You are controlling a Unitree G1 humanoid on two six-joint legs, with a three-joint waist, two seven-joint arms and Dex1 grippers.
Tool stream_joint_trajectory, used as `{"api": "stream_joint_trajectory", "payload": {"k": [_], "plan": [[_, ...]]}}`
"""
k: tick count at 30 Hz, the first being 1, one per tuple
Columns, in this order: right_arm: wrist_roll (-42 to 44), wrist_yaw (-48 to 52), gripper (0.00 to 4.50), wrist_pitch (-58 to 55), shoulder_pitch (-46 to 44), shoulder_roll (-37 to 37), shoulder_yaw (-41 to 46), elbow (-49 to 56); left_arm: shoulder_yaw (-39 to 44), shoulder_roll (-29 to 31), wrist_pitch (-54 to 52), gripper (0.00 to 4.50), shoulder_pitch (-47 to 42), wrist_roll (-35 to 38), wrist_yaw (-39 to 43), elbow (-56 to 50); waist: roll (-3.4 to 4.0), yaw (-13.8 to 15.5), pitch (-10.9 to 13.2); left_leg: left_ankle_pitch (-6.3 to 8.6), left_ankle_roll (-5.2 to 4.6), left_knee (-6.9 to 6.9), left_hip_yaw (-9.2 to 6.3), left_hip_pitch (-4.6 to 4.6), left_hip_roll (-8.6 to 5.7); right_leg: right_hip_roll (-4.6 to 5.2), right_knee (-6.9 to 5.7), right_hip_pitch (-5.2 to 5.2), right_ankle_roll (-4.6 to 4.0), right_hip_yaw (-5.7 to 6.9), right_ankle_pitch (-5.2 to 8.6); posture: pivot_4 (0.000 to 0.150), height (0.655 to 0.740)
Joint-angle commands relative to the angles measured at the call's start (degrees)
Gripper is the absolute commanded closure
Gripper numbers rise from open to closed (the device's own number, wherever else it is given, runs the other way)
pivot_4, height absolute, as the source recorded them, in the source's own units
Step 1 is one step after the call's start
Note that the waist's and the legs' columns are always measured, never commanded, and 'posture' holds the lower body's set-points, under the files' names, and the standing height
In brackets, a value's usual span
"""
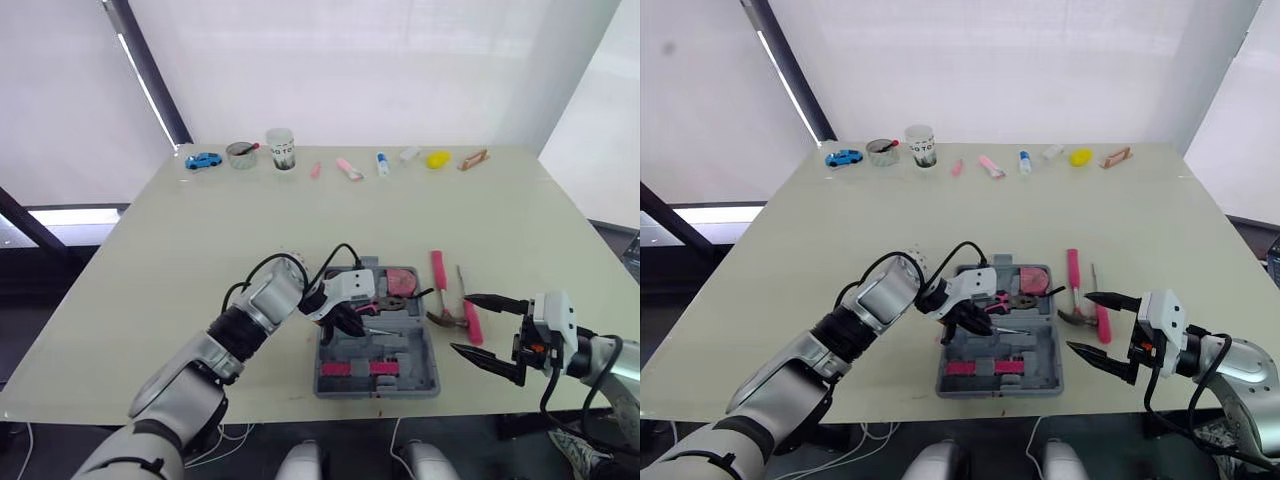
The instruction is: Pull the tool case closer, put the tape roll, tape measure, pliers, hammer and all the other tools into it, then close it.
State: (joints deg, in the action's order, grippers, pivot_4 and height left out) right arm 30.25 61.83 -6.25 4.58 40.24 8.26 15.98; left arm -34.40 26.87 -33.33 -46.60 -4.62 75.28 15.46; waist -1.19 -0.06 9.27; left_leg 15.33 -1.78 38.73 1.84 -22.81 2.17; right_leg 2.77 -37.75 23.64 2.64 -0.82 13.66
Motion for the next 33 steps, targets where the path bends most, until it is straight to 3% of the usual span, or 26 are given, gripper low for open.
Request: {"api": "stream_joint_trajectory", "payload": {"k": [1, 8, 17, 23, 28, 31, 33], "plan": [[0.41, -0.3, 0.0, 1.04, 0.01, -0.03, 1.72, 1.69, -0.93, -0.69, 1.59, 3.36, -0.47, -0.89, 0.39, 0.27, 0.0, 0.14, 0.0, 0.0, 0.0, 0.02, 0.0, 0.0, 0.0, 0.0, 0.0, 0.0, 0.0, -0.01, 0.0, 0.15, 0.74], [0.23, -0.09, 0.0, 1.61, 0.29, -0.06, 1.74, 1.19, -0.92, -0.23, 4.17, 0.15, -0.12, -2.4, -0.58, 0.15, 0.01, 0.92, 0.0, -0.01, -0.01, 0.42, -0.1, -0.03, -0.02, -0.07, -0.15, -0.1, 0.11, -0.07, -0.05, 0.15, 0.74], [0.11, 0.4, 0.0, 1.98, -0.2, -0.1, 1.42, 0.28, 0.53, 1.62, 4.19, 0.15, -0.44, -1.03, 0.33, -4.9, 0.01, 0.73, 0.0, -0.02, -0.03, 0.59, 0.02, -0.05, -0.02, -0.11, -0.13, -0.09, 0.08, -0.31, -0.18, 0.15, 0.74], [0.24, 0.5, 0.0, 2.0, -0.36, -0.28, 1.45, 0.07, 5.28, 3.62, 1.73, 0.15, -1.02, 4.32, 3.23, -9.43, 0.02, 0.74, 0.01, -0.01, -0.04, 0.54, 0.02, -0.11, -0.02, -0.12, -0.09, -0.06, 0.15, -0.29, -0.21, 0.15, 0.74], [0.24, 0.43, 0.0, 2.17, -0.38, -0.62, 1.42, -0.19, 12.12, 3.03, 14.47, 0.15, 2.04, 9.95, 3.58, -4.71, 0.02, 0.68, 0.01, -0.01, -0.04, 0.54, 0.03, -0.1, -0.02, -0.12, -0.09, -0.06, 0.15, -0.29, -0.2, 0.15, 0.74], [0.13, 0.48, 0.0, 2.42, -0.49, -0.82, 1.34, -0.54, 15.21, 1.62, 19.71, 0.78, 3.38, 13.56, 5.65, -0.75, 0.03, 0.72, 0.0, -0.01, -0.04, 0.53, 0.04, -0.06, -0.01, -0.12, -0.09, -0.07, 0.14, -0.31, -0.21, 0.15, 0.74], [0.01, 0.54, 0.0, 2.65, -0.72, -0.93, 1.25, -0.9, 16.38, 0.45, 24.26, 1.64, 4.43, 14.39, 5.76, 2.35, 0.03, 0.75, 0.0, -0.01, -0.04, 0.54, 0.04, -0.09, -0.02, -0.12, -0.09, -0.07, 0.14, -0.29, -0.21, 0.15, 0.74]]}}
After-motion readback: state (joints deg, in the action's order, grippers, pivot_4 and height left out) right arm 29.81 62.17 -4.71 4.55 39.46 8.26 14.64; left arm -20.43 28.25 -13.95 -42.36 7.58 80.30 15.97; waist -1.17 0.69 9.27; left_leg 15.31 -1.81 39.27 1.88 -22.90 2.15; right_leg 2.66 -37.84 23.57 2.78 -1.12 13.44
